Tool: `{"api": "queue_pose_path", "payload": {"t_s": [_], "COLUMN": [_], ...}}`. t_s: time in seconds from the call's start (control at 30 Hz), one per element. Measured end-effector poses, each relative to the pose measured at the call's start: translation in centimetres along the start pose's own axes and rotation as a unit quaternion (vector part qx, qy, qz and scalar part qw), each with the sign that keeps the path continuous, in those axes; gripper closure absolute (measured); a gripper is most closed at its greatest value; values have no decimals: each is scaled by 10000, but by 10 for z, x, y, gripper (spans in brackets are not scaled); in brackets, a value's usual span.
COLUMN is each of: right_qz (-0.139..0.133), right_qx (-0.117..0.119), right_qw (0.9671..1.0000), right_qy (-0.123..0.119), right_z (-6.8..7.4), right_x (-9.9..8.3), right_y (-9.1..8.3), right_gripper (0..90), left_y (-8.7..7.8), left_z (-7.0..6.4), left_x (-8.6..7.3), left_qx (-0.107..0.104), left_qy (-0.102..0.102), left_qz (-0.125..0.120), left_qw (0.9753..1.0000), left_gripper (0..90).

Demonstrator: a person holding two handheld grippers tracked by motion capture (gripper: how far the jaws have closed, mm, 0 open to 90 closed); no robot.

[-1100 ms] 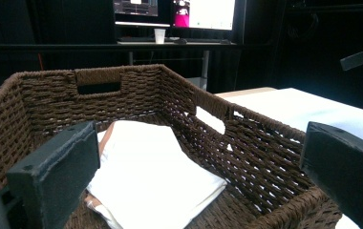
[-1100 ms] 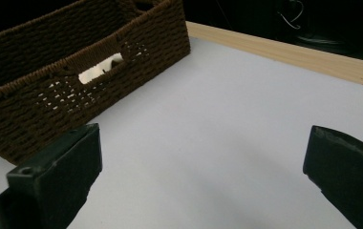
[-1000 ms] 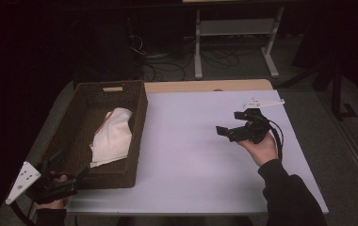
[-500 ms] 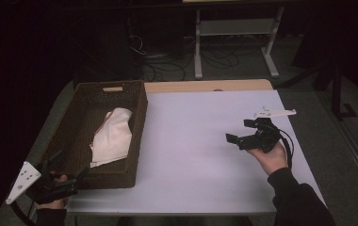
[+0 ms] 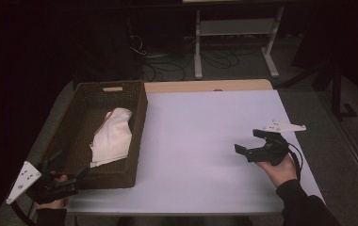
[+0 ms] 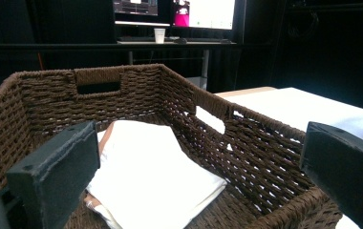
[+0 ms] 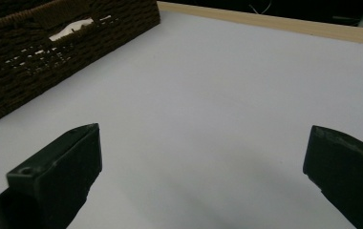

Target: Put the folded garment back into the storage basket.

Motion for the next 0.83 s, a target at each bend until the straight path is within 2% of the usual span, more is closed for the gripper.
{"api": "queue_pose_path", "payload": {"t_s": [0.13,0.23,0.6,0.83], "right_qz": [-160,-170,193,102], "right_qx": [-60,-90,-190,-248], "right_qw": [9998,9998,9995,9996], "right_qy": [30,10,-160,-108], "right_z": [-2,-2,-2,-1], "right_x": [-10,-17,-44,-49], "right_y": [-8,-12,-12,-21], "right_gripper": [0,0,0,0], "left_y": [0,0,0,0], "left_z": [0,0,0,0], "left_x": [0,0,0,0], "left_qx": [2,0,-7,-14], "left_qy": [11,11,29,24], "left_qz": [8,9,-3,-12], "left_qw": [10000,10000,10000,10000], "left_gripper": [0,0,0,0]}}
Point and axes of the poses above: each handheld gripper's, and its own axes: y roughly forward along the jaws, x roughly out of its top, z roughly to its left, the point moved 1 cm from there along y, roughly forward along the jaws, and after that the axes turned 3 degrees about -y, right-handed, at the moved point
